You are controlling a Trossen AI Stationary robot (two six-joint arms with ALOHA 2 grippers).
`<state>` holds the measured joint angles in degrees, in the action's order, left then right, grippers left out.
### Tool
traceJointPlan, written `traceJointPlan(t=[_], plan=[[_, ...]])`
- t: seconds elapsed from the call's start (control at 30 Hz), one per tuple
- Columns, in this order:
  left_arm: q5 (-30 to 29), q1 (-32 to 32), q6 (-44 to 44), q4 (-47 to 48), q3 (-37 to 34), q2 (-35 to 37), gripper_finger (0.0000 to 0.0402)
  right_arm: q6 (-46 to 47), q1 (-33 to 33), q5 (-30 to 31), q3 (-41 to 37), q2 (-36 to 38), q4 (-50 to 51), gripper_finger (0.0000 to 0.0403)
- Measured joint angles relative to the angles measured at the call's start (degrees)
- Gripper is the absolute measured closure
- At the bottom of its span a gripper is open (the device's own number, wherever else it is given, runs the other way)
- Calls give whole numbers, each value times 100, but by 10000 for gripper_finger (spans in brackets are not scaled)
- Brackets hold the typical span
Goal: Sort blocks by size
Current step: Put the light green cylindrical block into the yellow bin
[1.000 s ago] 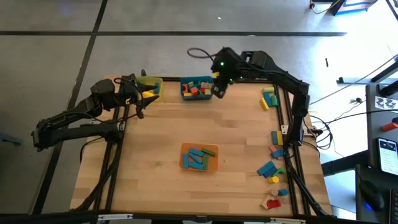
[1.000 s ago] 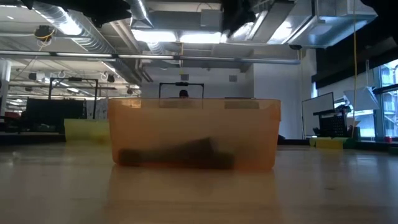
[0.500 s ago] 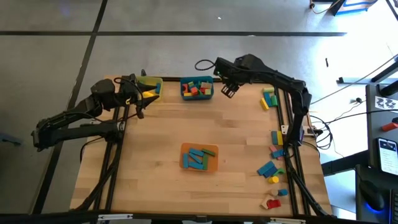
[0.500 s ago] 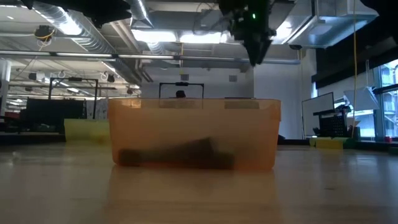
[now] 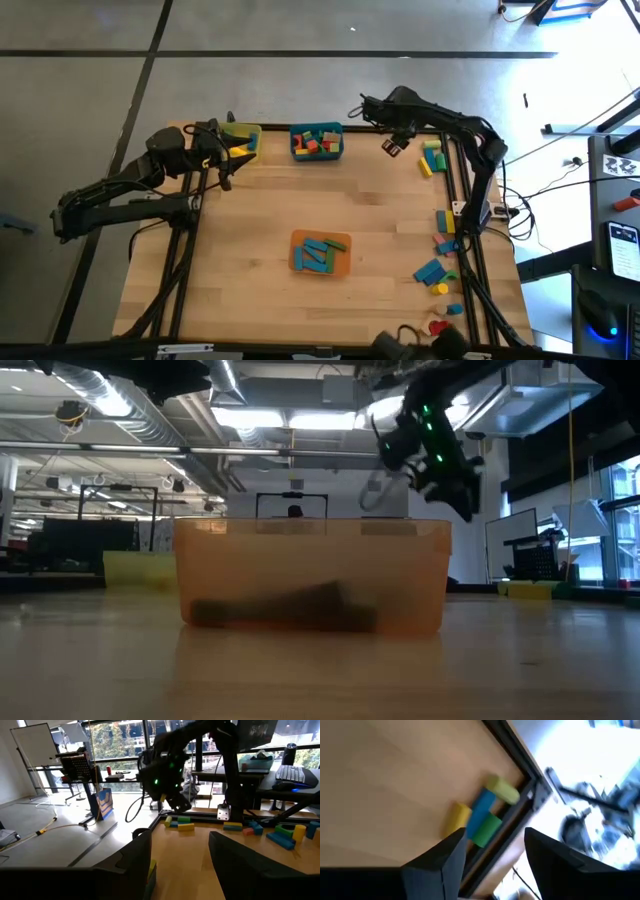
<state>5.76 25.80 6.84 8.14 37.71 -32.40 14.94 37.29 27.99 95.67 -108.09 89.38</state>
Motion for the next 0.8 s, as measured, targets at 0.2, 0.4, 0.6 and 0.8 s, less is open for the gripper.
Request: traceJointPlan(t=[0.2, 0.4, 0.6, 0.8], plan=[[0, -2, 1, -2, 0, 0, 219, 102, 634, 395, -839, 0, -257, 205], [0, -2, 21, -9, 0, 0, 219, -38, 1055, 311, -1499, 0, -1167, 205], [0, -2, 23, -17, 0, 0, 219, 322, 1414, 229, -1779, -2, -1902, 205], [0, -2, 23, -19, 0, 0, 219, 738, 1714, -385, -1787, -2, -2266, 205]])
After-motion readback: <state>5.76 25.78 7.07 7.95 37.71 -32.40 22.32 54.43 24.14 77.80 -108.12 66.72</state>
